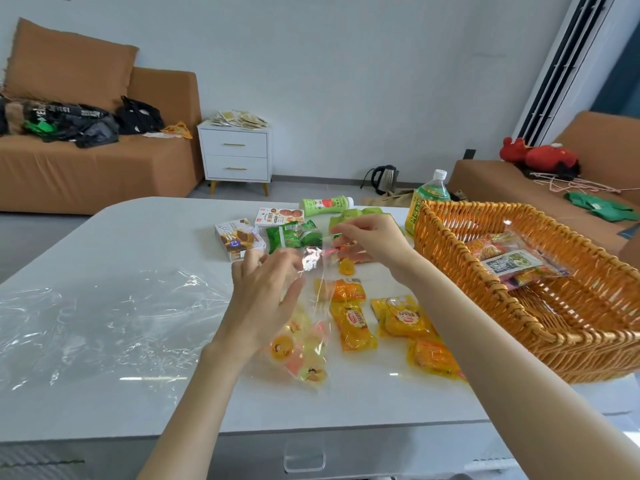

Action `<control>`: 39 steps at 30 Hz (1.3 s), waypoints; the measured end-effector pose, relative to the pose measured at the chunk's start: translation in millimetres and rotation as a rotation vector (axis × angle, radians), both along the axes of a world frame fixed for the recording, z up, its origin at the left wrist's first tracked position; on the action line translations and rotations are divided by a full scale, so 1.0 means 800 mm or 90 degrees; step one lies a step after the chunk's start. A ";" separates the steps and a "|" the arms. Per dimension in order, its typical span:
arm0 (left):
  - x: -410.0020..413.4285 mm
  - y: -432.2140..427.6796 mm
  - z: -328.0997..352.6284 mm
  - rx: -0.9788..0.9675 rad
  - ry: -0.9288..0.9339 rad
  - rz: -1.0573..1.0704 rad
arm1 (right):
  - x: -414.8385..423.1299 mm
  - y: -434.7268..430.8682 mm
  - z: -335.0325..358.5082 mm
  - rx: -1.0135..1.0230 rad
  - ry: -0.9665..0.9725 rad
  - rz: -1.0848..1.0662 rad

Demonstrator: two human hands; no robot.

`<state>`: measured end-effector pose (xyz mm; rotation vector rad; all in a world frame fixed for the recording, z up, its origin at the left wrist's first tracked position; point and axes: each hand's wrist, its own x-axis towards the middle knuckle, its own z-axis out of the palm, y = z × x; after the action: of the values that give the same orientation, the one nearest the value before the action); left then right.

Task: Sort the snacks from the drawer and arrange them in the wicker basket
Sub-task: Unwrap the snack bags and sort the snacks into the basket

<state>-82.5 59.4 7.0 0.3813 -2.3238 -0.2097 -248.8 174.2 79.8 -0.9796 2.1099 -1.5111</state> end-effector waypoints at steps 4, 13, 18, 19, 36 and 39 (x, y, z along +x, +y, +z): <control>-0.019 -0.009 -0.007 0.012 -0.049 0.035 | -0.031 0.006 -0.023 0.002 -0.032 -0.077; -0.048 -0.019 -0.019 0.028 -0.075 0.074 | -0.111 -0.021 -0.125 0.167 0.063 -0.192; -0.055 -0.022 -0.022 0.072 -0.070 0.041 | -0.131 -0.058 -0.158 0.184 0.047 -0.143; -0.057 -0.021 -0.023 0.081 -0.068 0.034 | -0.131 -0.062 -0.164 0.176 0.029 -0.145; -0.060 -0.003 -0.005 0.156 0.030 -0.027 | -0.112 -0.014 -0.077 -0.064 0.166 -0.204; -0.057 0.003 0.003 0.193 0.068 -0.042 | -0.087 -0.006 -0.024 -0.070 0.177 -0.044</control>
<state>-128.3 61.8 9.5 0.4315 -2.2037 -0.6042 -318.1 169.6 61.0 -1.2315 2.2891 -1.6194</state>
